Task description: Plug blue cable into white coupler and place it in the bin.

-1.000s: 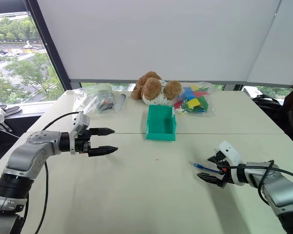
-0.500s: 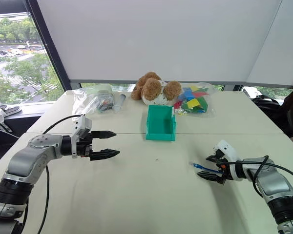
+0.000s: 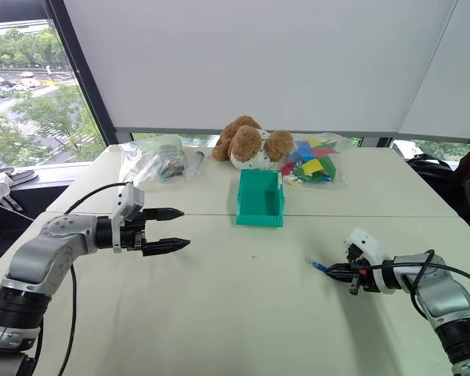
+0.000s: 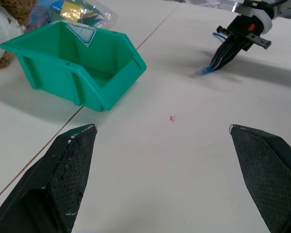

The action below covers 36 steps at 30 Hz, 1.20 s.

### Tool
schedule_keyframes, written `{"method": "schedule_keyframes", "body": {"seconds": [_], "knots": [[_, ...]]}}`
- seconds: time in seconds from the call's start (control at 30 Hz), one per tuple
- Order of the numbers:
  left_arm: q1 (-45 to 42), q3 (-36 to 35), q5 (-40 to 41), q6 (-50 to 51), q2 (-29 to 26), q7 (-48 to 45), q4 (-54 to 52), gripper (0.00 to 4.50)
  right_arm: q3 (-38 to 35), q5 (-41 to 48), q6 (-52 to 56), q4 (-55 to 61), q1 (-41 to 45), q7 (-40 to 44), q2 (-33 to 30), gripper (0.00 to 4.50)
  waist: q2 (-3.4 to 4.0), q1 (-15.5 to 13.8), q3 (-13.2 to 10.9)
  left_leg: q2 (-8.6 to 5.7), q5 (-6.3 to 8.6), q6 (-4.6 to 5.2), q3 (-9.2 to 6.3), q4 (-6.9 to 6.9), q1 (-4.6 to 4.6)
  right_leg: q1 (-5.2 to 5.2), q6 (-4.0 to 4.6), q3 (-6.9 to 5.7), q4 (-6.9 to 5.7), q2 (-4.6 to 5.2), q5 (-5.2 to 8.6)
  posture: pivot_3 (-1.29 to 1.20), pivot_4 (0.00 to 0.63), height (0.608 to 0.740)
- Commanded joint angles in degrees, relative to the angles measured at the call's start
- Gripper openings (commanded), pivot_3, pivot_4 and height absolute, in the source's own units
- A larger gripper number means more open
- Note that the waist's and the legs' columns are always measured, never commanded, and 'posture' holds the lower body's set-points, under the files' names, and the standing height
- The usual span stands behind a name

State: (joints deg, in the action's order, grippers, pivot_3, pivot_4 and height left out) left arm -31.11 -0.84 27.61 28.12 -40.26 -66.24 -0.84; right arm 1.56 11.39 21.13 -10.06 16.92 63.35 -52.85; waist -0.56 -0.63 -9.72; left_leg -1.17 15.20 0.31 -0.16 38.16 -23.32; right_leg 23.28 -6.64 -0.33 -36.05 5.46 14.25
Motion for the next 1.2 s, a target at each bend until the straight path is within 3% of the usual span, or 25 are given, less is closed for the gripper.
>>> {"method": "schedule_keyframes", "body": {"seconds": [0.03,0.17,0.3,0.53,0.8,0.9,1.13,1.2], "knots": [[-1.08,-1.23,0.54,-0.66,-0.51,-0.09,-1.01,4.50,0.66,1.72,3.78,6.71,0.96,0.69,0.82,0.04,0.01,0.03,0.00,0.00,0.00,0.00,0.00,0.00,0.00,0.01,0.00,0.00,0.00,0.00,0.00,0.00,0.150,0.740],[-1.70,-1.45,0.76,-0.39,-0.61,-0.21,-0.56,4.50,2.04,4.03,8.77,14.03,5.63,0.90,3.24,0.04,0.09,0.56,-0.06,0.02,0.00,0.00,0.01,-0.01,-0.04,0.12,0.00,0.01,-0.04,0.00,0.00,0.00,0.150,0.740],[-2.27,-1.32,0.86,-0.07,-0.32,0.02,-0.63,4.50,9.70,3.69,12.42,19.59,11.79,1.24,9.19,0.04,0.09,1.07,-0.06,0.03,0.00,0.00,-0.01,-0.03,-0.06,0.15,-0.01,0.00,-0.05,-0.01,0.00,0.00,0.150,0.740],[-1.53,-1.30,1.70,1.06,-0.15,0.70,-3.06,4.50,23.24,-4.00,9.16,12.41,17.66,0.01,19.15,0.04,0.07,1.07,-0.07,-0.09,0.00,0.00,-0.06,-0.03,-0.11,0.14,-0.01,-0.01,-0.02,0.04,0.00,0.00,0.150,0.740],[1.49,-0.39,1.34,1.52,-0.97,0.14,-6.21,4.50,25.64,-8.19,5.33,6.66,19.73,-0.05,21.46,0.04,0.08,1.36,-0.07,-0.06,-0.01,-0.01,-0.06,-0.03,-0.09,0.17,-0.01,-0.01,-0.07,0.00,-0.01,0.00,0.150,0.740],[2.40,1.20,0.18,0.30,-1.02,-0.76,-6.67,4.50,25.61,-9.45,4.30,6.54,19.61,-0.10,21.13,0.88,0.07,1.29,-0.07,-0.05,-0.01,-0.02,-0.06,-0.04,-0.08,0.17,-0.01,-0.01,-0.07,-0.01,-0.01,0.00,0.150,0.740],[-0.59,9.89,-5.04,-7.55,1.82,-7.17,-1.66,4.50,19.84,-7.17,8.88,16.75,18.00,-0.05,17.08,4.44,0.09,1.02,-0.08,-0.08,-0.01,-0.02,-0.06,-0.04,-0.09,0.16,0.00,-0.01,-0.05,0.01,0.00,0.00,0.150,0.740],[-2.51,12.42,-6.44,-10.27,3.90,-9.51,2.14,4.50,17.43,-5.50,11.15,21.48,16.42,0.10,15.06,4.44,0.09,0.48,-0.08,-0.09,-0.01,-0.02,-0.06,-0.03,-0.10,0.15,0.00,-0.01,-0.05,0.01,0.00,0.00,0.150,0.740]]}}
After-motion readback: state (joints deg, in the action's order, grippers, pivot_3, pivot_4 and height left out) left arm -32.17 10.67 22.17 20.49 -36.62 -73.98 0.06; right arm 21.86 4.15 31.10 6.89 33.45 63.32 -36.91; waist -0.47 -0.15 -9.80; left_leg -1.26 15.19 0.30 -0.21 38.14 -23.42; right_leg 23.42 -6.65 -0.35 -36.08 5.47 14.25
